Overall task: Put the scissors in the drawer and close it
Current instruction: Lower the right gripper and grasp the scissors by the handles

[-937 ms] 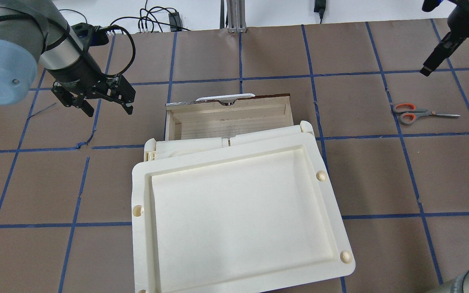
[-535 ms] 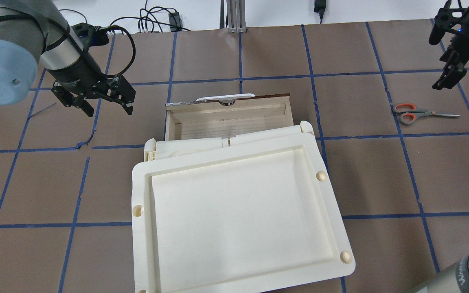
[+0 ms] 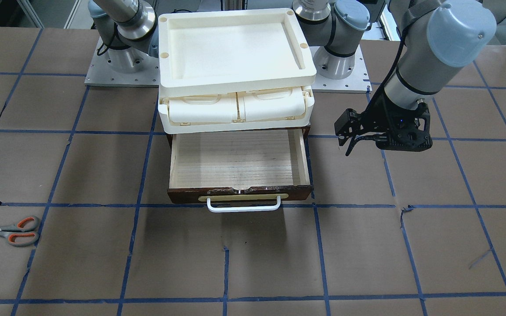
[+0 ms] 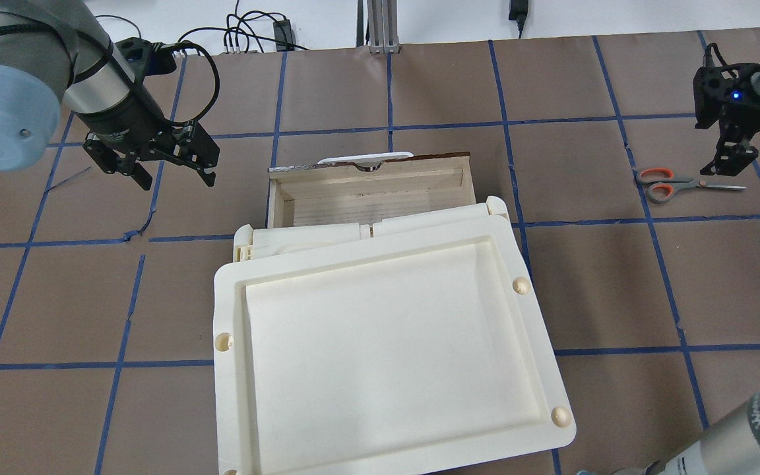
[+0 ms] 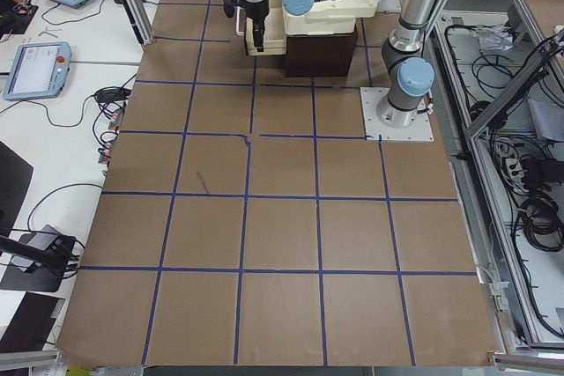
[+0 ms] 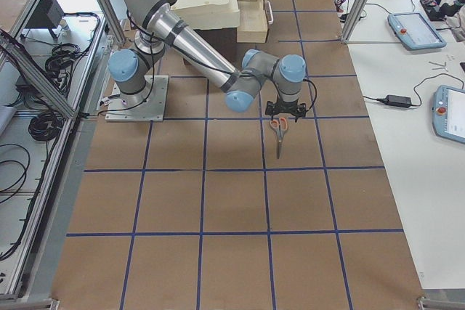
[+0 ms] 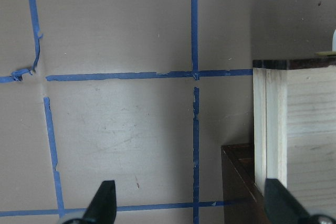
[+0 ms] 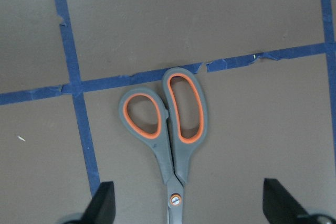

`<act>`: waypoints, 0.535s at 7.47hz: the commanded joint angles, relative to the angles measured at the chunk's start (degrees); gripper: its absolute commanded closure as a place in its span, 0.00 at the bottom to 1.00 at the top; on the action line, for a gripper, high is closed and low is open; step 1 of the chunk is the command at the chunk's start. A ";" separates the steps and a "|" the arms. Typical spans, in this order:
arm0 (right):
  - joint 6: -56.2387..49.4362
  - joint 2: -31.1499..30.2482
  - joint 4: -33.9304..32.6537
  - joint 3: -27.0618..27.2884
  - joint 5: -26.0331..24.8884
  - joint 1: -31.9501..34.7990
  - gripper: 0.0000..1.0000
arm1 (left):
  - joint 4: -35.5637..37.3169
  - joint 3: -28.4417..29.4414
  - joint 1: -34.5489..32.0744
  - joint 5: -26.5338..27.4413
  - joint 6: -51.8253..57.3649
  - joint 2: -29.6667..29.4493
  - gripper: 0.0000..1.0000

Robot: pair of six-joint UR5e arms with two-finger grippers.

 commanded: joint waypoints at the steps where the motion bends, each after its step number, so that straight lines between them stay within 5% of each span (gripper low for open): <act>1: -1.80 4.53 -3.93 0.23 0.98 -0.88 0.00 | 0.00 0.00 0.00 0.00 0.01 0.00 0.00; 4: -1.71 5.78 -4.30 0.75 -0.25 -0.88 0.01 | 0.00 0.00 0.00 0.00 0.01 0.18 0.00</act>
